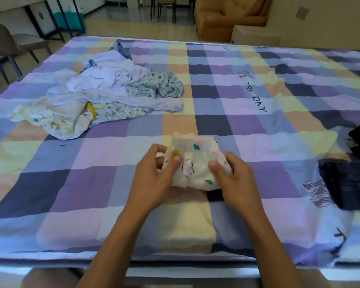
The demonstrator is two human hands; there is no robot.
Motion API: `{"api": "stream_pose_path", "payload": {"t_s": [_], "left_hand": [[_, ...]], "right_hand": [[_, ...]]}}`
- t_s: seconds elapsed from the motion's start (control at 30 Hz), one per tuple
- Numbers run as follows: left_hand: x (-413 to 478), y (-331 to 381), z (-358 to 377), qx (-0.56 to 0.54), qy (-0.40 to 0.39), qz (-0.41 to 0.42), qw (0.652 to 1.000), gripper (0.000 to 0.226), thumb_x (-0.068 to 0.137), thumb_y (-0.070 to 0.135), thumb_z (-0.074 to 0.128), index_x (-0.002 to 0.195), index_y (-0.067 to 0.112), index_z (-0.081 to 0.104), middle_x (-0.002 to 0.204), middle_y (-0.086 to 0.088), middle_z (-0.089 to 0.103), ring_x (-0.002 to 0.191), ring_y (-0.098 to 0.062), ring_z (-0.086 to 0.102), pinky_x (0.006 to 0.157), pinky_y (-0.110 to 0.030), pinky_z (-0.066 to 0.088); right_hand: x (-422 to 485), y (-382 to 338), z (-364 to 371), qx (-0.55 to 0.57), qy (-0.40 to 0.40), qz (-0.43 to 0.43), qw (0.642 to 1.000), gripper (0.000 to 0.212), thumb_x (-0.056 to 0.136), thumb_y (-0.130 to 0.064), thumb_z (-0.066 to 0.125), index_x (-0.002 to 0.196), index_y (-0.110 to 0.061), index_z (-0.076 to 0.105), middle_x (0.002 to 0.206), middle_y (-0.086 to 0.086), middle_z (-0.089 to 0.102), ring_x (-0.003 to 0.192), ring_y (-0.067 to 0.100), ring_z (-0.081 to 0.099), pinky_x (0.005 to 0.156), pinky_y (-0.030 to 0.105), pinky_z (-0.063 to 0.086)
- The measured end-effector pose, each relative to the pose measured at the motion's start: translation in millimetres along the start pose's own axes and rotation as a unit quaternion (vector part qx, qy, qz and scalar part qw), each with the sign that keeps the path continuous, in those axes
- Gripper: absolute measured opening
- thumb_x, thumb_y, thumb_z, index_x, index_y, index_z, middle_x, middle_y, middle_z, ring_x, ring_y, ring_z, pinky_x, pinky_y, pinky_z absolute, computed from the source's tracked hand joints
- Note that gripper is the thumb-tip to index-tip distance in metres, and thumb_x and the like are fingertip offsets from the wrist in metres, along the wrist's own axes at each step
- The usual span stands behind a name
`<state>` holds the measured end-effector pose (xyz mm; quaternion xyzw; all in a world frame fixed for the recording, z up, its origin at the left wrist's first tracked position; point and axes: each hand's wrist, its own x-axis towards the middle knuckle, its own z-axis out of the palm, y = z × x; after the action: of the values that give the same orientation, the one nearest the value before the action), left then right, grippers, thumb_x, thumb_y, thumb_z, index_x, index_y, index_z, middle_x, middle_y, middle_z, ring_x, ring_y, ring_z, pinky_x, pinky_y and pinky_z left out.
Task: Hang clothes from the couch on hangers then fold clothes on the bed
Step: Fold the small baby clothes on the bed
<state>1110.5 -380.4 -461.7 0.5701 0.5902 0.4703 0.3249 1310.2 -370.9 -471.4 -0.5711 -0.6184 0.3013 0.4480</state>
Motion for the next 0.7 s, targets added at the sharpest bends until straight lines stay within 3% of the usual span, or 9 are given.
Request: {"api": "stream_pose_path", "payload": {"t_s": [0.07,0.13,0.23,0.33,0.4,0.47,0.53,0.63,0.7], "left_hand": [[6.3,-3.9,12.1,0.084,0.060,0.005,0.995,0.037,0.090,0.034,0.071,0.122,0.025,0.054,0.116,0.005,0.065,0.107,-0.015,0.060,0.089,-0.038,0.051],[4.5,-6.9,18.6,0.155,0.082,0.062,0.983,0.051,0.087,0.030,0.068,0.135,0.026,0.051,0.132,0.002,0.053,0.122,-0.020,0.047,0.099,-0.039,0.043],[1.6,-5.8,26.6,0.173,0.061,0.142,0.973,0.049,0.088,0.018,0.064,0.136,0.027,0.058,0.147,0.000,0.045,0.134,-0.022,0.040,0.105,-0.038,0.034],[0.1,-11.3,34.9,0.223,0.008,0.182,0.958,0.046,0.096,0.018,0.059,0.140,0.030,0.058,0.156,-0.001,0.039,0.145,-0.023,0.032,0.112,-0.036,0.025],[2.3,-25.6,38.4,0.261,-0.043,0.135,0.955,0.046,0.098,0.028,0.051,0.144,0.035,0.053,0.162,-0.002,0.033,0.151,-0.025,0.023,0.116,-0.040,0.021],[4.9,-38.2,37.8,0.283,-0.066,0.079,0.954,0.047,0.096,0.034,0.046,0.142,0.039,0.054,0.161,-0.003,0.036,0.150,-0.028,0.025,0.117,-0.046,0.026],[7.3,-44.6,33.6,0.270,-0.053,0.061,0.959,0.044,0.095,0.031,0.048,0.136,0.038,0.061,0.153,-0.006,0.045,0.145,-0.028,0.034,0.113,-0.049,0.036],[4.3,-40.2,28.2,0.226,-0.007,0.055,0.972,0.035,0.095,0.013,0.061,0.123,0.031,0.072,0.148,-0.010,0.048,0.140,-0.026,0.035,0.114,-0.042,0.036],[-0.8,-33.4,26.3,0.243,0.029,0.035,0.969,0.035,0.093,0.009,0.063,0.120,0.030,0.073,0.147,-0.011,0.049,0.136,-0.030,0.036,0.107,-0.039,0.037]], "right_hand": [[3.3,3.6,5.7,-0.076,0.053,0.034,0.995,0.033,0.090,-0.022,0.069,0.121,-0.027,0.057,0.098,-0.011,0.065,0.092,0.013,0.064,0.078,0.038,0.052],[-0.2,1.8,9.9,-0.134,0.096,-0.003,0.986,0.055,0.088,-0.016,0.067,0.138,-0.024,0.048,0.118,-0.001,0.056,0.109,0.023,0.057,0.091,0.045,0.049],[-6.1,-6.6,16.0,-0.149,0.108,-0.118,0.976,0.052,0.087,-0.013,0.055,0.138,-0.022,0.055,0.132,0.001,0.049,0.122,0.023,0.051,0.101,0.041,0.043],[-8.2,-0.1,25.6,-0.160,0.026,-0.169,0.972,0.042,0.097,-0.019,0.049,0.138,-0.022,0.059,0.148,0.003,0.048,0.138,0.023,0.043,0.113,0.041,0.035],[-9.4,12.6,31.8,-0.234,-0.073,-0.112,0.963,0.050,0.103,-0.038,0.034,0.152,-0.032,0.042,0.165,0.000,0.027,0.154,0.022,0.018,0.123,0.048,0.017],[-11.8,25.4,34.0,-0.318,-0.150,-0.037,0.935,0.065,0.095,-0.057,0.008,0.158,-0.045,0.016,0.170,-0.009,-0.002,0.156,0.018,-0.008,0.125,0.051,0.001],[-12.3,31.7,33.0,-0.343,-0.170,-0.020,0.924,0.075,0.085,-0.064,-0.003,0.158,-0.049,0.005,0.168,-0.013,-0.013,0.155,0.016,-0.017,0.125,0.050,-0.007],[-10.6,30.0,29.3,-0.318,-0.184,-0.013,0.930,0.077,0.082,-0.068,0.002,0.157,-0.051,0.005,0.168,-0.014,-0.014,0.154,0.015,-0.018,0.124,0.046,-0.009],[-11.2,28.8,26.0,-0.296,-0.184,-0.013,0.937,0.071,0.087,-0.066,0.015,0.157,-0.051,0.012,0.169,-0.012,-0.014,0.155,0.015,-0.016,0.125,0.046,-0.006]]}}
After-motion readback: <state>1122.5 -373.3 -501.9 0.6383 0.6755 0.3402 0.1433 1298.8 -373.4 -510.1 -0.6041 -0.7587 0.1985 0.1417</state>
